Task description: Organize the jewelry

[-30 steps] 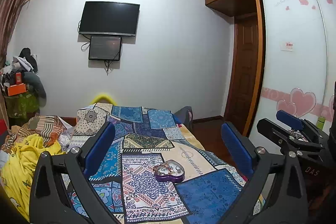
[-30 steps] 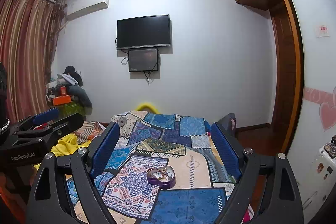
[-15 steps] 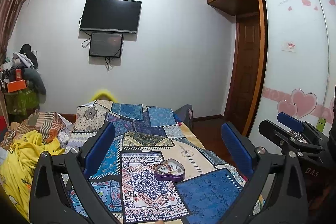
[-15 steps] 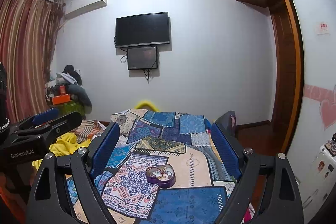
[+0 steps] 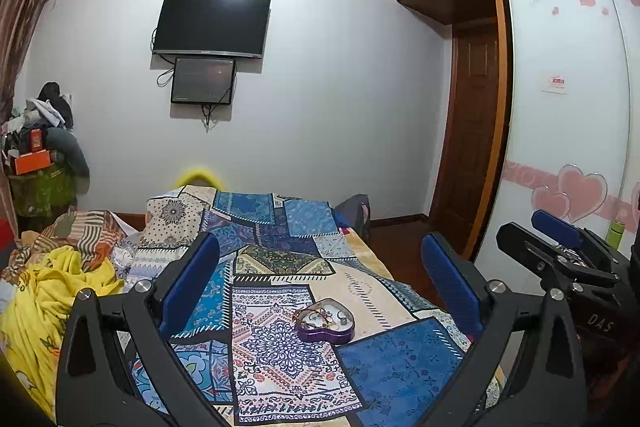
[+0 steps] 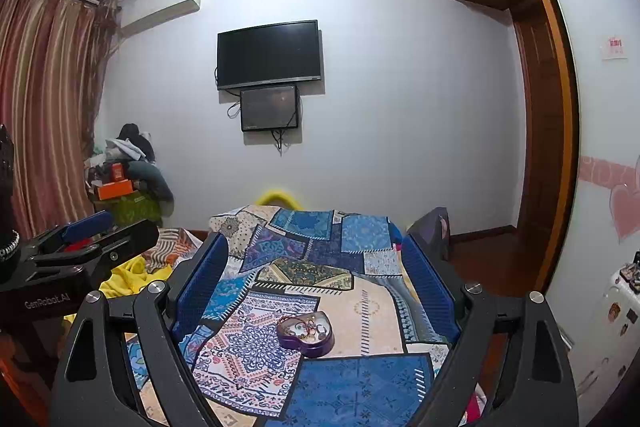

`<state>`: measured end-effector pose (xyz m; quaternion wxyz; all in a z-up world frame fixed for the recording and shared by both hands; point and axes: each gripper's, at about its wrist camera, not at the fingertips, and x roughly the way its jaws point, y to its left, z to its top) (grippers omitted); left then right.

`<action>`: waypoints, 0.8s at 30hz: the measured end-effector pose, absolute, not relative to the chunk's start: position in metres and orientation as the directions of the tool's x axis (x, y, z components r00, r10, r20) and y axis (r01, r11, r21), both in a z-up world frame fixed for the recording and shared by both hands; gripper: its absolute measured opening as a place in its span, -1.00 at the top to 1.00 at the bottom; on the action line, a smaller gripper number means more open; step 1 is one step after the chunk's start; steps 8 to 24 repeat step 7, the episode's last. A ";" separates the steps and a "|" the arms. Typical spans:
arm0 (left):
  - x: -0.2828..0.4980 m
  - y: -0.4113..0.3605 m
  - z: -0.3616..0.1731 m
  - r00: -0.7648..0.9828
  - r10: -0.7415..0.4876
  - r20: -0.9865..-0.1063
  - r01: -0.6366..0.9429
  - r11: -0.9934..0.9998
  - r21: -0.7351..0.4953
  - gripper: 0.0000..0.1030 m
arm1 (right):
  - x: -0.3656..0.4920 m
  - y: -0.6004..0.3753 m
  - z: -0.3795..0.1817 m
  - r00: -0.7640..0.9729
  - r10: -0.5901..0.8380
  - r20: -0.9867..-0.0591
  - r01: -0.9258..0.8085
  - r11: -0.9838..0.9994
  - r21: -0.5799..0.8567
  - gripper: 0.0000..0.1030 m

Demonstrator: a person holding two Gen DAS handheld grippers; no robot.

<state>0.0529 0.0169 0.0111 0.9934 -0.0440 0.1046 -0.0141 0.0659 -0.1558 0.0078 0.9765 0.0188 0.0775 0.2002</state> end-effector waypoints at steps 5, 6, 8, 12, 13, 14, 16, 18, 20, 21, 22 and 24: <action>0.055 0.019 0.009 0.977 -0.040 -0.210 0.021 0.996 -0.090 -0.97 | 0.069 -0.157 0.004 0.906 0.394 -0.153 -0.387 0.919 0.076 -0.68; 0.056 0.019 0.008 0.977 -0.041 -0.211 0.022 0.996 -0.089 -0.97 | 0.070 -0.157 0.003 0.906 0.394 -0.155 -0.387 0.919 0.077 -0.68; 0.056 0.019 0.008 0.976 -0.042 -0.212 0.023 0.996 -0.089 -0.97 | 0.072 -0.157 0.004 0.905 0.395 -0.158 -0.387 0.919 0.078 -0.68; 0.056 0.019 0.008 0.976 -0.042 -0.212 0.023 0.996 -0.089 -0.97 | 0.072 -0.157 0.004 0.905 0.395 -0.158 -0.387 0.919 0.078 -0.68; 0.056 0.019 0.008 0.976 -0.042 -0.212 0.023 0.996 -0.089 -0.97 | 0.072 -0.157 0.004 0.905 0.395 -0.158 -0.387 0.919 0.078 -0.68; 0.056 0.019 0.008 0.976 -0.042 -0.212 0.023 0.996 -0.089 -0.97 | 0.072 -0.157 0.004 0.905 0.395 -0.158 -0.387 0.919 0.078 -0.68; 0.056 0.019 0.008 0.976 -0.042 -0.212 0.023 0.996 -0.089 -0.97 | 0.072 -0.157 0.004 0.905 0.395 -0.158 -0.387 0.919 0.078 -0.68; 0.056 0.019 0.008 0.976 -0.042 -0.212 0.023 0.996 -0.089 -0.97 | 0.072 -0.157 0.004 0.905 0.395 -0.158 -0.387 0.919 0.078 -0.68; 0.056 0.019 0.008 0.976 -0.042 -0.212 0.023 0.996 -0.089 -0.97 | 0.072 -0.157 0.004 0.905 0.395 -0.158 -0.387 0.919 0.078 -0.68; 0.056 0.019 0.008 0.976 -0.042 -0.212 0.023 0.996 -0.089 -0.97 | 0.072 -0.157 0.004 0.905 0.395 -0.158 -0.387 0.919 0.078 -0.68; 0.056 0.019 0.008 0.976 -0.042 -0.212 0.023 0.996 -0.089 -0.97 | 0.072 -0.157 0.004 0.905 0.395 -0.158 -0.387 0.919 0.078 -0.68; 0.056 0.019 0.008 0.976 -0.042 -0.212 0.023 0.996 -0.089 -0.97 | 0.072 -0.157 0.004 0.905 0.395 -0.158 -0.387 0.919 0.078 -0.68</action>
